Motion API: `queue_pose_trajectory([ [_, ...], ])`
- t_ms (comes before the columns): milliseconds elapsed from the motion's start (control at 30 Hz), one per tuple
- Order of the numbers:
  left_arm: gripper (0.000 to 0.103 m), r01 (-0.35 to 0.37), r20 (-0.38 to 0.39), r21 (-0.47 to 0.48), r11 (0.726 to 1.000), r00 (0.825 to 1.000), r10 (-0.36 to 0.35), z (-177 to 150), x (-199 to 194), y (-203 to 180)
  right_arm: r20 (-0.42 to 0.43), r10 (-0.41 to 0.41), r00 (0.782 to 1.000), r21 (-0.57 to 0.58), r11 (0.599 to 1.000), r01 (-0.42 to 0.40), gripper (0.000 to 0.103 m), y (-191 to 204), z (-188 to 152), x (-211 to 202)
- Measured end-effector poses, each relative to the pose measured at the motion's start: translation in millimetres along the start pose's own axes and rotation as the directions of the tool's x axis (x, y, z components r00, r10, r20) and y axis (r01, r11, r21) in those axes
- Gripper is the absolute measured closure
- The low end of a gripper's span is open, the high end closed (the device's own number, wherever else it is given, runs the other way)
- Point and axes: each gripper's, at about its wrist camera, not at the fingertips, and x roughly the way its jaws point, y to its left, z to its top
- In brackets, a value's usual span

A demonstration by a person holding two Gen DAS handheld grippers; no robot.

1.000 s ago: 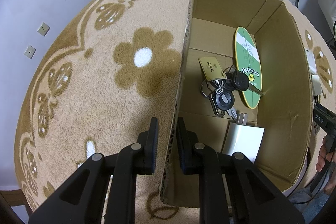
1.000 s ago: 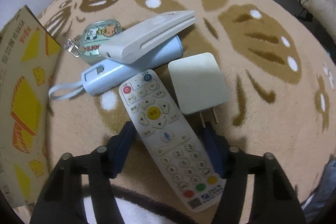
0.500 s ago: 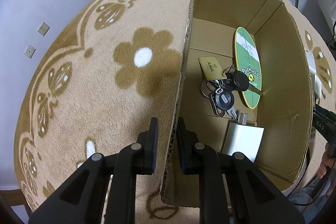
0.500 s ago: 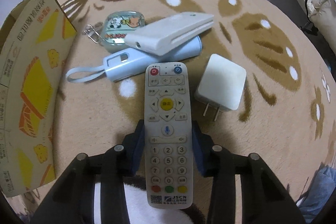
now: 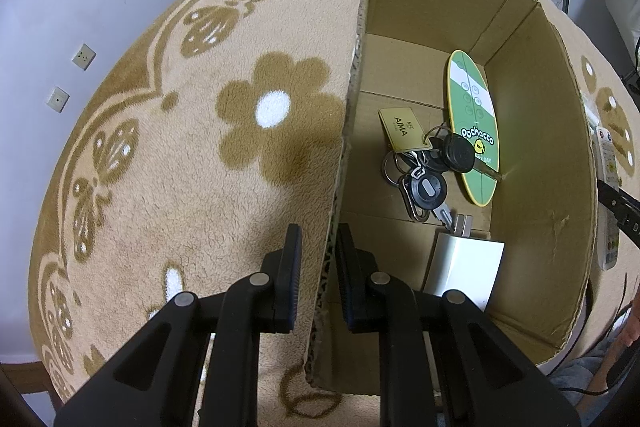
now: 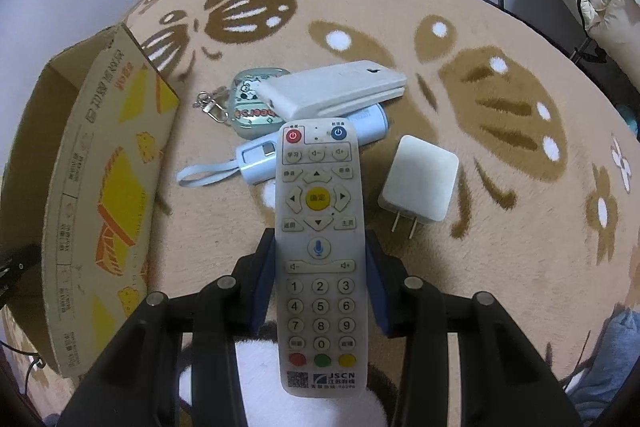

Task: Organize rigid objects
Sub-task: 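Lift the white remote with the right tool and carry it over the box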

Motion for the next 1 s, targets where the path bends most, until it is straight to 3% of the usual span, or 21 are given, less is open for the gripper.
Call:
queue_pose_trajectory([
  [267,0.086,0.004,-0.001,-0.003,1.000,1.000,-0.004,0.3,-0.5,1.4,0.052,0.010,0.999,-0.006,1.000,-0.009,0.059,0.4,4.7,-23.0],
  [567,0.086,0.003,-0.002,-0.002,1.000,1.000,-0.003,-0.6,0.3,-0.1,0.098,0.013,0.995,-0.066,0.998,-0.006,0.059,26.6,9.6,-43.0],
  [1000,0.086,0.000,-0.002,0.000,1.000,1.000,0.000,-0.3,0.4,-0.6,0.225,0.096,0.970,-0.163,0.985,-0.059,0.059,73.7,19.0,-79.3],
])
